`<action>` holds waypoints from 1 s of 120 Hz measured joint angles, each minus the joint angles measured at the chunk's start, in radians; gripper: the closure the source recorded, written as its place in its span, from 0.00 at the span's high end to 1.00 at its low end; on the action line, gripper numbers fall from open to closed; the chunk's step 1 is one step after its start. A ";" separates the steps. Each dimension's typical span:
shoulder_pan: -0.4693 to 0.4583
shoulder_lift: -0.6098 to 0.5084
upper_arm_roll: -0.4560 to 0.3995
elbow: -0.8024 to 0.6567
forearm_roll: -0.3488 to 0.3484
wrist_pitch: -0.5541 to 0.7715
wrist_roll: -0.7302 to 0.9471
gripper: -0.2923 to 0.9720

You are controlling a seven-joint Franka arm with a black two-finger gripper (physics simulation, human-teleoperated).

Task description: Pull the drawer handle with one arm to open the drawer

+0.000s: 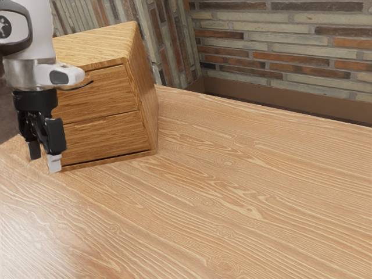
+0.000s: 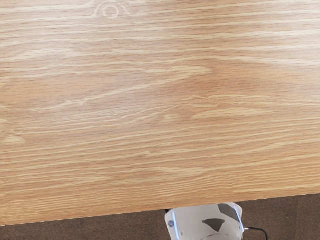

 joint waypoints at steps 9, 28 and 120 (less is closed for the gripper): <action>-0.058 0.015 0.065 -0.005 -0.001 0.117 0.079 0.77; -0.081 0.034 0.080 -0.005 0.003 0.258 0.226 0.77; 0.452 0.169 -0.236 0.042 0.079 0.923 0.937 0.54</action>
